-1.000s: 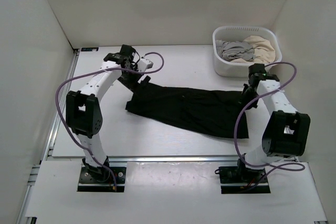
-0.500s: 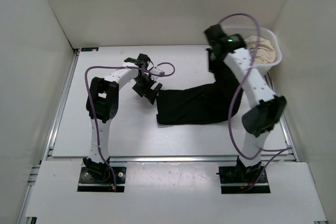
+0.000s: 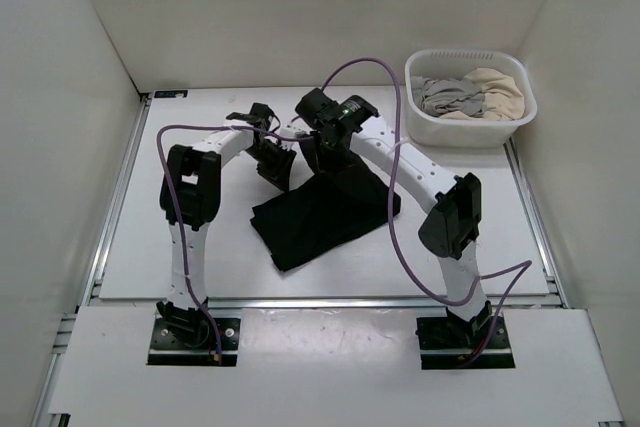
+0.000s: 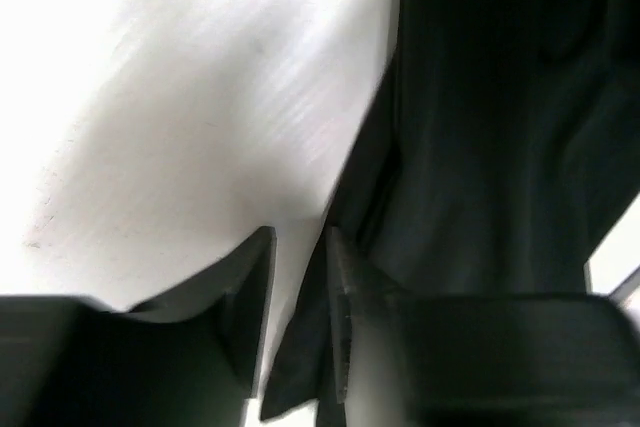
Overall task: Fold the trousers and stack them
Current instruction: Fold the trousers
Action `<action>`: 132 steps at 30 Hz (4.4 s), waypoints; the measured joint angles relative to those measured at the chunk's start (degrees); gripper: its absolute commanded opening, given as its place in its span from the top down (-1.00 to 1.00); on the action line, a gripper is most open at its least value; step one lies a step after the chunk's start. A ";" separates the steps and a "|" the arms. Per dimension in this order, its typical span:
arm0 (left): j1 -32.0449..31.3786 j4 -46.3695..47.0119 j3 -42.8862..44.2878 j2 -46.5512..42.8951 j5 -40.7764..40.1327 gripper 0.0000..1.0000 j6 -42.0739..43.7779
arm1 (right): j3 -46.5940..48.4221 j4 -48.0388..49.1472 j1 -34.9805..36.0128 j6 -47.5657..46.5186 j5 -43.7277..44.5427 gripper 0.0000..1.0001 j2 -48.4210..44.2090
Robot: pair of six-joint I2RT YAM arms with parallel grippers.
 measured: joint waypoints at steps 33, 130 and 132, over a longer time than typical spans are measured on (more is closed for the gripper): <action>-1.42 -9.05 -24.46 -16.22 -9.51 -0.23 9.31 | -29.66 8.46 -10.29 15.76 13.27 1.00 -23.19; 13.07 -2.62 10.75 -7.43 0.37 -1.00 7.85 | -23.39 36.26 -0.63 -5.29 -1.36 -0.67 -28.39; 8.50 -2.36 12.26 -11.21 0.42 -1.00 10.56 | -31.74 38.10 -8.57 -2.34 -3.56 -0.67 -31.32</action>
